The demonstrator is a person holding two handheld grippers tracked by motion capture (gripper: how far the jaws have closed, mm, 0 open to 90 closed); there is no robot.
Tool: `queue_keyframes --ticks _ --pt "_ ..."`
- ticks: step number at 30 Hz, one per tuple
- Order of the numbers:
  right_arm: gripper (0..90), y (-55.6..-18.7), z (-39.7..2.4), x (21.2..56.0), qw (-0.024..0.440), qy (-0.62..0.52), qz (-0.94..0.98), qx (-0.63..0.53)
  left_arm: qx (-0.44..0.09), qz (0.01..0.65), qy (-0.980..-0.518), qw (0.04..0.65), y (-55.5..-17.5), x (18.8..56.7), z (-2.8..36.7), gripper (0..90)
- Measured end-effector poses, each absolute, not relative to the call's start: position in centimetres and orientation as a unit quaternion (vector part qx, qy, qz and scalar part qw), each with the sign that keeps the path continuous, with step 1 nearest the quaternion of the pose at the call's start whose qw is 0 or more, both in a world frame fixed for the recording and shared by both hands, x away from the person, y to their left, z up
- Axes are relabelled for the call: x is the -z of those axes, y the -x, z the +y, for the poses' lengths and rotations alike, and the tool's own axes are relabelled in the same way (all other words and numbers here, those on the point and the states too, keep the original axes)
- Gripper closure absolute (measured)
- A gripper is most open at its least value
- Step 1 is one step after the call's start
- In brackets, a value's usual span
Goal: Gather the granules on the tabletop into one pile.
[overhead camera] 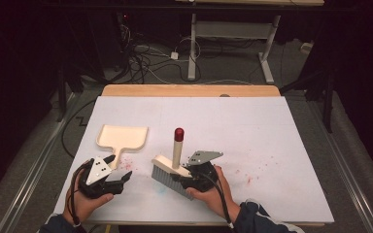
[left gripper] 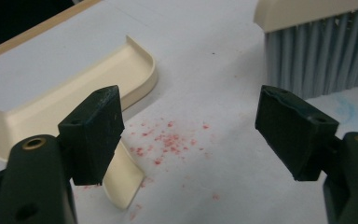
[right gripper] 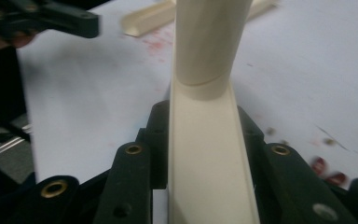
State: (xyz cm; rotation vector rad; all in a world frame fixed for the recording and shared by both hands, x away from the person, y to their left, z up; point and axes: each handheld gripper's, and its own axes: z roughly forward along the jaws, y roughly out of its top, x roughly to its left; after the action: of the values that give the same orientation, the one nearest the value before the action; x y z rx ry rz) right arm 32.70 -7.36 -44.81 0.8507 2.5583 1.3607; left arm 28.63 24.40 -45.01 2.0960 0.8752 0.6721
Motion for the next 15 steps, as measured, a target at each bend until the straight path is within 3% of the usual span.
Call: queue_keyframes --ticks 15 --pt "67.3 -34.6 -13.4 44.5 0.068 -0.383 0.814 -0.431 -0.25 0.327 -0.833 0.369 -28.6 45.4 23.6 22.4"
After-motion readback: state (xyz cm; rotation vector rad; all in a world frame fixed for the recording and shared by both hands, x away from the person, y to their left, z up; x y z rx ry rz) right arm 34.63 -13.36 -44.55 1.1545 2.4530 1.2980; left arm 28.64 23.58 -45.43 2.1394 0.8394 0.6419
